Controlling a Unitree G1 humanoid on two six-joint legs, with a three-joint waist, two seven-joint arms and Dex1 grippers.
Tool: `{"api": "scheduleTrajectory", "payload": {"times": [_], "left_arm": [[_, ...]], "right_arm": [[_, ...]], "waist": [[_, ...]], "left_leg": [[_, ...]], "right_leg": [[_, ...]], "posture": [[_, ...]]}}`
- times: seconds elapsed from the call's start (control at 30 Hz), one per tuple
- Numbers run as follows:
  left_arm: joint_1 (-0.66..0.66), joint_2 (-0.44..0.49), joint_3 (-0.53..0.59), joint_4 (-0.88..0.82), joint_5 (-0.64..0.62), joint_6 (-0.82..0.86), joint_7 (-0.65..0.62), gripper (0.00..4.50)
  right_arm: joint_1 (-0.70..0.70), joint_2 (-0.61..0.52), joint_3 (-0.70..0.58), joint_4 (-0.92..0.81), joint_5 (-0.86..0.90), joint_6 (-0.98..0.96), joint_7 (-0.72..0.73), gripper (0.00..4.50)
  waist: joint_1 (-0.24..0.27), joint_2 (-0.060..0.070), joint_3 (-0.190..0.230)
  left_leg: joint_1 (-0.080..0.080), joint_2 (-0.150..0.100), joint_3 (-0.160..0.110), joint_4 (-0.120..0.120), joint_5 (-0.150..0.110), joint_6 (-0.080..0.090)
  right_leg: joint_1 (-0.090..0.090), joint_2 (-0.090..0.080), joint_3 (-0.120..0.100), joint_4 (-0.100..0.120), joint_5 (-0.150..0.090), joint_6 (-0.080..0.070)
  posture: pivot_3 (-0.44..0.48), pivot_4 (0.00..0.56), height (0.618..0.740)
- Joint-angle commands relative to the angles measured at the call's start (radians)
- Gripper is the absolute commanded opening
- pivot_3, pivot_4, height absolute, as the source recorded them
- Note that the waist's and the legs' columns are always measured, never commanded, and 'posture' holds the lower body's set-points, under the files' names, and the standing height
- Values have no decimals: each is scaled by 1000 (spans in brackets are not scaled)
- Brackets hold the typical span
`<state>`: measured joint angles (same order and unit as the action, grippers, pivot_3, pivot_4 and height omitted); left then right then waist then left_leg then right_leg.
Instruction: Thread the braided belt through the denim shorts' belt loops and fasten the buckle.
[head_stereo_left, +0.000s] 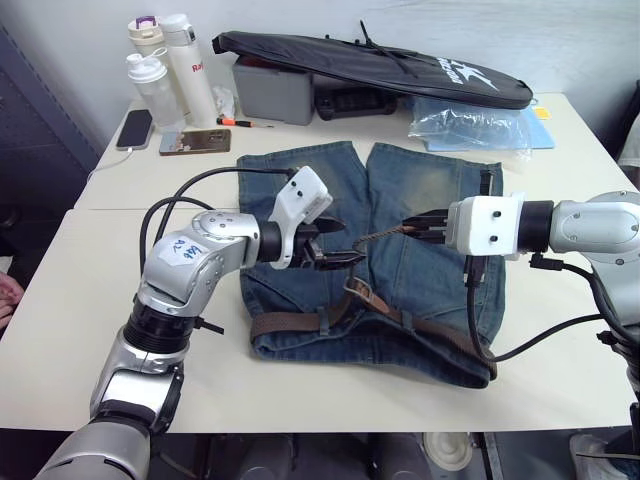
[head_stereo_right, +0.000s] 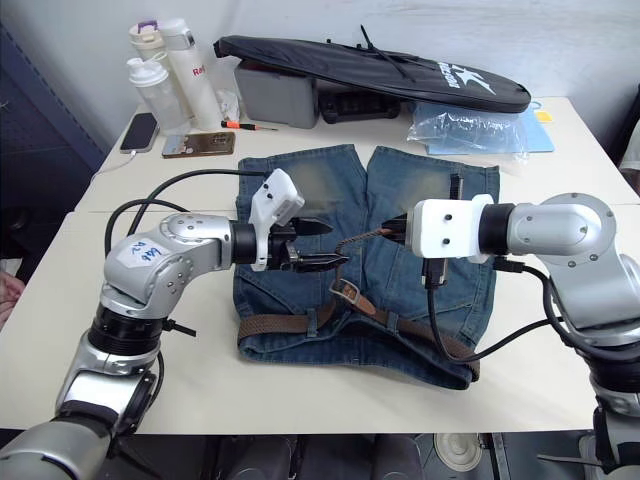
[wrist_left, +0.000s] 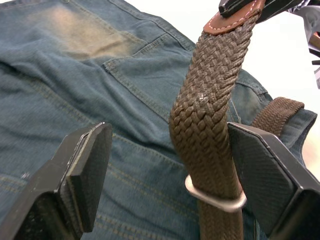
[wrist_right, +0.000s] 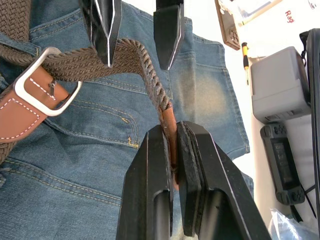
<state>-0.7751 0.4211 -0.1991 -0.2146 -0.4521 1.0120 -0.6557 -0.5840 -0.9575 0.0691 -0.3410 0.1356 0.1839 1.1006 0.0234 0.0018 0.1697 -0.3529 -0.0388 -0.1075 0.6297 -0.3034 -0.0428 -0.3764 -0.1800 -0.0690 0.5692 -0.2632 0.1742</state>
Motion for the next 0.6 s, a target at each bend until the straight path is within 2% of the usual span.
{"api": "scheduleTrajectory", "payload": {"times": [0.03, 0.1, 0.2, 0.43, 0.47, 0.6], "left_arm": [[-12, -25, 1, 5, 14, -16, 22, 3996], [-21, -39, 3, 20, 24, -8, 43, 3996], [-28, -59, 11, 30, 22, 10, 65, 3203], [-39, -86, 22, 17, 6, 39, 71, 192], [-40, -95, 29, 14, -2, 48, 74, 61], [-31, -123, 63, 11, -29, 97, 94, 61]], "right_arm": [[-10, -12, -26, -27, 4, 5, -3, 0], [-8, -13, -24, -28, -1, 8, -4, 0], [-3, -14, -22, -29, -8, 12, -6, 0], [7, -10, -14, -31, -28, 19, -6, 0], [11, -7, -8, -37, -30, 30, -7, 0], [11, 17, -24, -57, 29, 144, -15, 0]], "waist": [[0, 0, 0], [-2, 0, 0], [-1, 0, 0], [-1, 0, 0], [-1, 0, 0], [-1, 0, 0]], "left_leg": [[0, 0, 0, 0, 0, 0], [0, 0, 0, 0, 0, 0], [0, 0, 0, 0, 0, 0], [0, 0, 0, 0, 0, 0], [0, 0, 0, 0, 0, 0], [0, 0, 0, 0, 0, 0]], "right_leg": [[0, 0, 0, 0, 0, 0], [0, 0, 0, 0, 0, 0], [0, 0, 0, 0, 0, 0], [0, 0, 0, 0, 0, 0], [0, 0, 0, 0, 0, 0], [0, 0, 0, 0, 0, 0]], "posture": [[0, 150, 740], [0, 150, 740], [0, 150, 740], [0, 150, 740], [0, 150, 740], [0, 150, 740]]}}
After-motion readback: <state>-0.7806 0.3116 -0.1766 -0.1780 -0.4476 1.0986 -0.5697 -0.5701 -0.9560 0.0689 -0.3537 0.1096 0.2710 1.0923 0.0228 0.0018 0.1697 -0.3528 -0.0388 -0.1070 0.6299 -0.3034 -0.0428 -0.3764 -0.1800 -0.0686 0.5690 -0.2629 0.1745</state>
